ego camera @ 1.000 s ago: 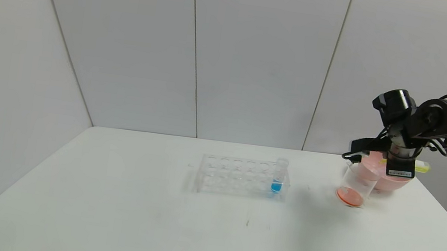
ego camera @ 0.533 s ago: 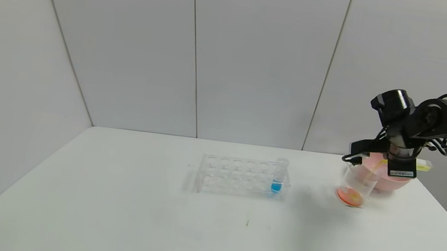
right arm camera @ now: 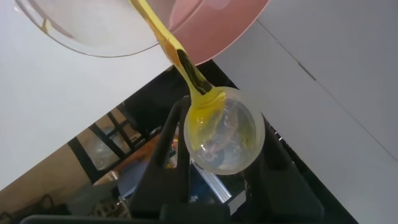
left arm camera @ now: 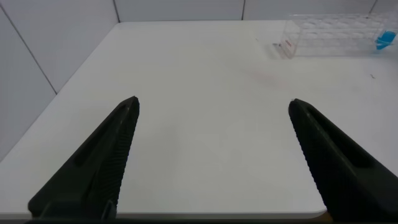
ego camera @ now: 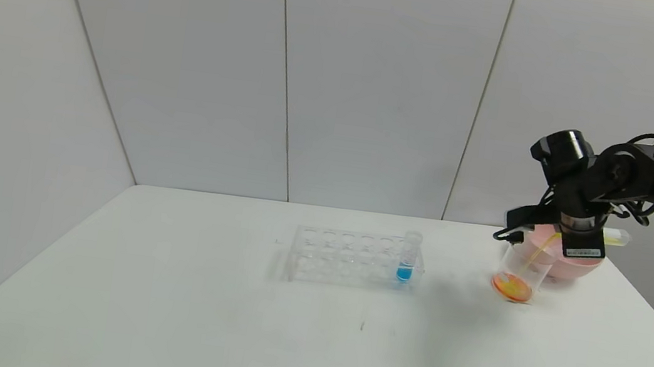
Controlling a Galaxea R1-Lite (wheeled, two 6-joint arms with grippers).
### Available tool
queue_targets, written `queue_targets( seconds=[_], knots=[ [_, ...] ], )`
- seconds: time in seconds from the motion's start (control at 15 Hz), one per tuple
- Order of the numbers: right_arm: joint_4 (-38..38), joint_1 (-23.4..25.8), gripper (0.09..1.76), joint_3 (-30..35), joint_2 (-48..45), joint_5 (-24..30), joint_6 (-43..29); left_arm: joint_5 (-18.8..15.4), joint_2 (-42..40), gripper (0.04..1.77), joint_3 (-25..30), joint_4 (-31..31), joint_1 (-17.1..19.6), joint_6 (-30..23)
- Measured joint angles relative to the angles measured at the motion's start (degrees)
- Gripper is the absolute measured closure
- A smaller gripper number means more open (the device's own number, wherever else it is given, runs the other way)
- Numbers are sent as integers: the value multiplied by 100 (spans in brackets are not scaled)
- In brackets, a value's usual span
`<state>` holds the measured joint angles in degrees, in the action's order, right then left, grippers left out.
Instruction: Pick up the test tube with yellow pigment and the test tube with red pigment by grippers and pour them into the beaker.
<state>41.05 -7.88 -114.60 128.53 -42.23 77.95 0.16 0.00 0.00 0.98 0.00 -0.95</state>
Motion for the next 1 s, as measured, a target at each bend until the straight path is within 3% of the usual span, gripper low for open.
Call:
queue_targets(
  seconds=[0.53,0.73,1.0],
  knots=[
    [-29,-80,130,0,0,-369,494,0,0,9,0,0,0,0],
    [-207,-99,130,2,-9,-752,773,0,0,9,0,0,0,0],
    [-308,-119,130,0,-17,-774,881,0,0,9,0,0,0,0]
  ],
)
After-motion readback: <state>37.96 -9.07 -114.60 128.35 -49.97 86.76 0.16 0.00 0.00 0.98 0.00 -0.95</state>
